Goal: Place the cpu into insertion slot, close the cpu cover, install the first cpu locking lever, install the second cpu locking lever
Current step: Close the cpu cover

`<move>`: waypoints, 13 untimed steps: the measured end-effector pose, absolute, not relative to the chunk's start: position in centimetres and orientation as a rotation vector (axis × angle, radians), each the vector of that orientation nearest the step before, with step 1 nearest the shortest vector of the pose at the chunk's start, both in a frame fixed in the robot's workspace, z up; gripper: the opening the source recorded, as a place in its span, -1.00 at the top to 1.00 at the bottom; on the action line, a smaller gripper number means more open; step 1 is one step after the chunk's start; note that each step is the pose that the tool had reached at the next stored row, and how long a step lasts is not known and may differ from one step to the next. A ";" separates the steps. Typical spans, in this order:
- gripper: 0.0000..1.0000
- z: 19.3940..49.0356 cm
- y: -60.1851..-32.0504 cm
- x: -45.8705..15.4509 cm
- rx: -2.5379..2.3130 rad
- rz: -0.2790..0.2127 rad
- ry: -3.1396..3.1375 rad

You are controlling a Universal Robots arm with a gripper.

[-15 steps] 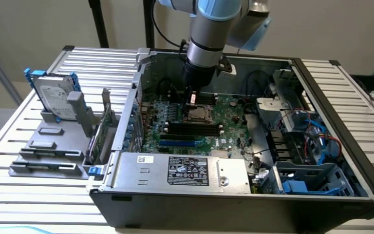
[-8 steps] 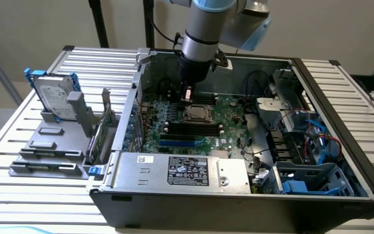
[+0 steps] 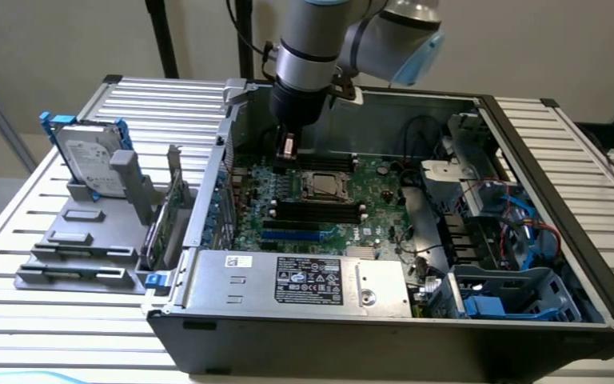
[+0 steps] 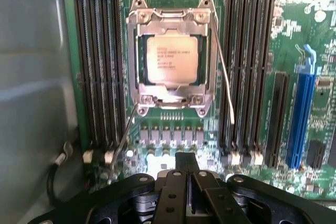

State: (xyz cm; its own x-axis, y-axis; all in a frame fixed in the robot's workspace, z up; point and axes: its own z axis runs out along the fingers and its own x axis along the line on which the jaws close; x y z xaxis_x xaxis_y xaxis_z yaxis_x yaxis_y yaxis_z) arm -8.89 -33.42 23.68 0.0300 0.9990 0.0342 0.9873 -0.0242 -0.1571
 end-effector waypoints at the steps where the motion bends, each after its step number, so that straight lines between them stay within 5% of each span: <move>1: 0.79 23.9 -33.4 -9.1 -2.150 0.123 -2.090; 13: 0.79 24.1 -33.4 -9.6 -2.187 0.093 -2.024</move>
